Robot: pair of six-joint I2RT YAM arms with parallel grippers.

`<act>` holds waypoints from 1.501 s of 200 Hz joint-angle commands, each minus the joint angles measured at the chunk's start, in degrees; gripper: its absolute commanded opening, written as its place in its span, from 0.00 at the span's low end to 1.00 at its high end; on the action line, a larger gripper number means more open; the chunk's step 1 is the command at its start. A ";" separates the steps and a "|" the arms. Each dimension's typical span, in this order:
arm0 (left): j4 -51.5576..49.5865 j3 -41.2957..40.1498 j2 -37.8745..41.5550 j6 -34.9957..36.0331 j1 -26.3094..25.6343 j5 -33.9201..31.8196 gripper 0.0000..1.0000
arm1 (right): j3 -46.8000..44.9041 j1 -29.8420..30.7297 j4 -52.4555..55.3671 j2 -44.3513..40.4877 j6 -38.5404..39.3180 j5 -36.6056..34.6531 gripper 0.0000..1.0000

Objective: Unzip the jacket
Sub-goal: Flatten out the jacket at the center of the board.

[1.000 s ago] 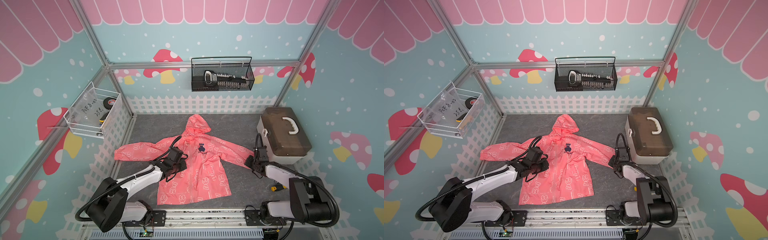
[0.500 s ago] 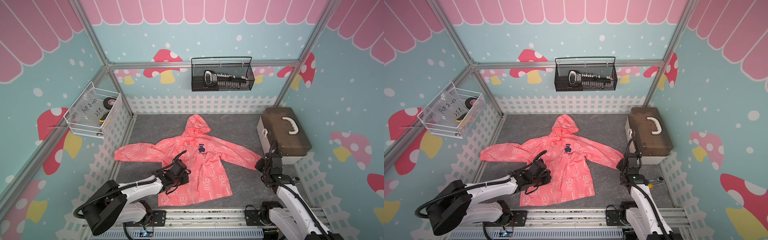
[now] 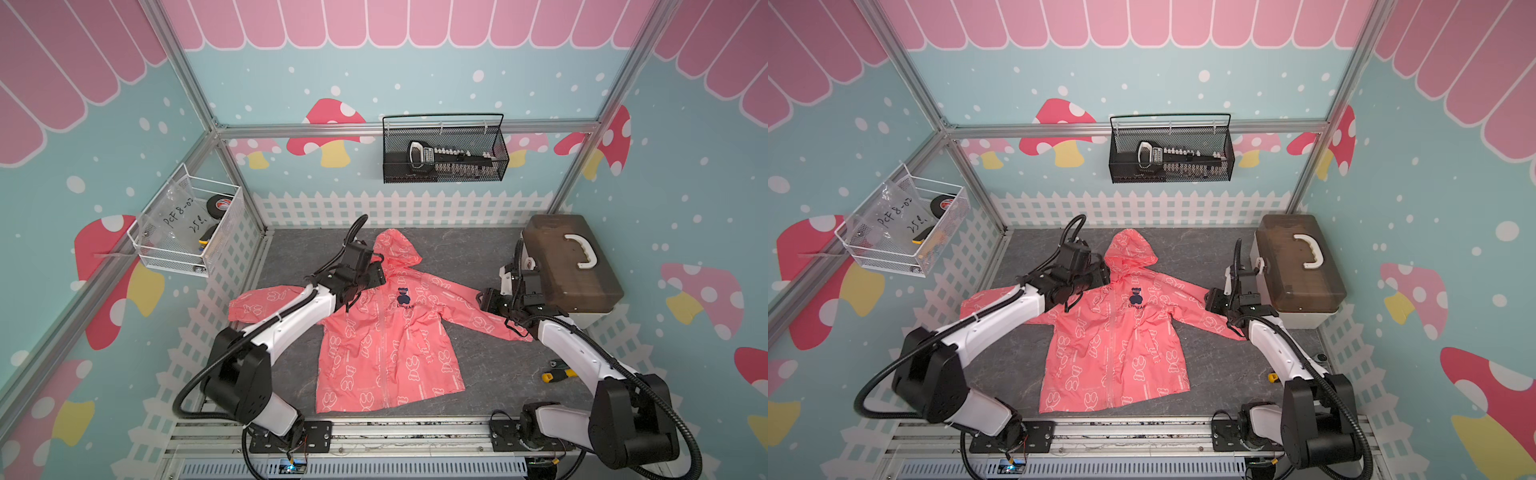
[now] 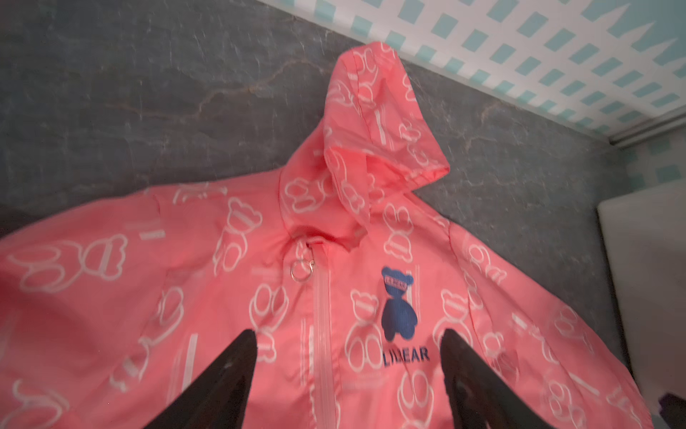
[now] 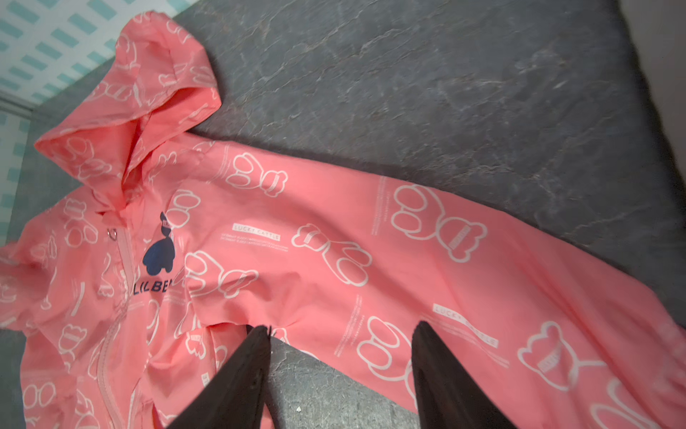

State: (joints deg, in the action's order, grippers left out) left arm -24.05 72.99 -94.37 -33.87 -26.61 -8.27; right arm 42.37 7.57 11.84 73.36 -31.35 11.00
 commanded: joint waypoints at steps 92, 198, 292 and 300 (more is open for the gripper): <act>-12.78 25.55 -23.99 12.28 2.52 -0.68 0.62 | 0.96 2.13 -6.65 9.23 2.04 4.49 0.53; -19.59 35.41 -32.63 11.16 2.83 -3.83 0.50 | 0.92 2.17 -8.15 11.97 1.82 6.05 0.52; -10.30 24.66 -26.82 3.78 7.36 3.81 0.64 | 0.27 2.12 -8.43 12.65 2.26 7.00 0.53; -8.67 24.16 -26.71 2.69 7.80 5.20 0.61 | -0.11 2.14 -8.34 12.36 2.26 7.09 0.53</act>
State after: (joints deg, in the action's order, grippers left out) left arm -39.22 99.00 -123.17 -27.33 -20.69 -8.86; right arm 42.41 9.43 3.84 85.43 -30.02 16.95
